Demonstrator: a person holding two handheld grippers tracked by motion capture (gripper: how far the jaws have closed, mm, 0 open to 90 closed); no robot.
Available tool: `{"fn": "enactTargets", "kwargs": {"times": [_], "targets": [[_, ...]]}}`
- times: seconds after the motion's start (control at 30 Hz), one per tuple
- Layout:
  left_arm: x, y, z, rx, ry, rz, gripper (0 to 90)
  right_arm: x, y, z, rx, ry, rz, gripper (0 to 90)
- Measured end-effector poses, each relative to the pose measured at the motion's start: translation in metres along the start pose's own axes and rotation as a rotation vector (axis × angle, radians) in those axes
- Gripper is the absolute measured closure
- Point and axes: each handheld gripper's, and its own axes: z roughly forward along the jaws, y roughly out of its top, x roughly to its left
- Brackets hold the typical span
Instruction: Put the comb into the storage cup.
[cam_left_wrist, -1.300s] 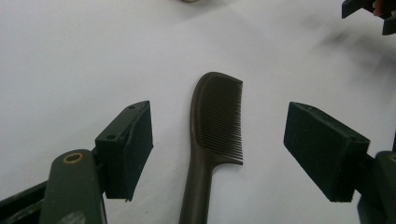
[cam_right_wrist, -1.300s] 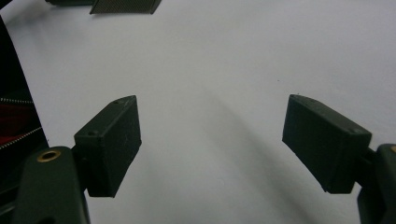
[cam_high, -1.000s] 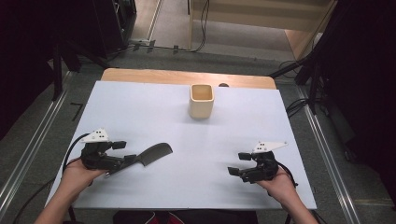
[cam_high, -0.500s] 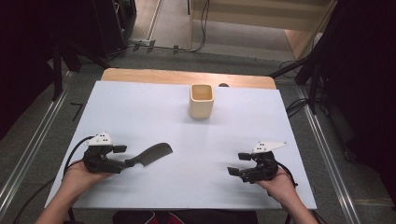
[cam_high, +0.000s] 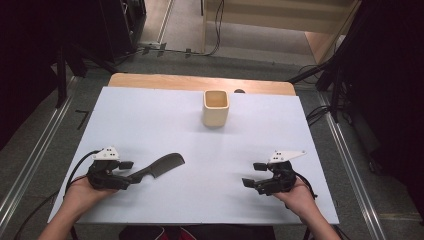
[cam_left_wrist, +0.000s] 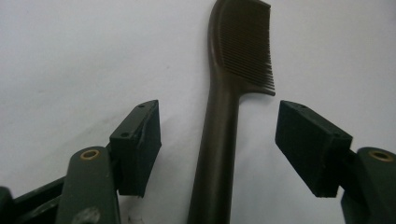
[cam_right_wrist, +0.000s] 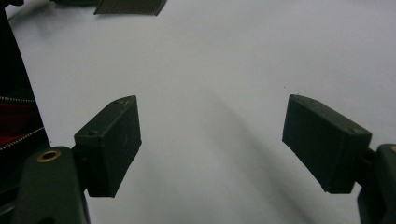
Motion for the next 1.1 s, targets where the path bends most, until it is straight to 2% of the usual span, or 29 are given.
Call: {"fn": "enactTargets", "kwargs": {"times": [0.23,0.43,0.5,0.7,0.87,1.1], "targets": [[-0.003,-0.007,0.000,0.014,0.027,0.040,37.8,0.000,0.003,0.003,0.003,0.002,-0.008,17.6],[-0.005,-0.012,0.000,-0.007,0.051,0.064,43.0,0.000,0.005,0.004,0.004,0.006,-0.014,17.7],[-0.006,-0.012,-0.001,-0.004,0.056,0.064,43.7,0.000,0.005,0.005,0.002,0.007,-0.016,17.7],[-0.009,-0.016,-0.003,-0.002,0.082,0.099,51.6,0.000,0.005,0.005,0.000,0.009,-0.015,17.6],[-0.014,-0.018,-0.002,-0.001,0.131,0.128,58.3,0.000,0.006,0.006,0.003,0.009,-0.018,17.7],[-0.016,-0.019,-0.002,-0.009,0.146,0.122,67.2,-0.001,0.007,0.007,0.003,0.011,-0.018,17.7]]}}
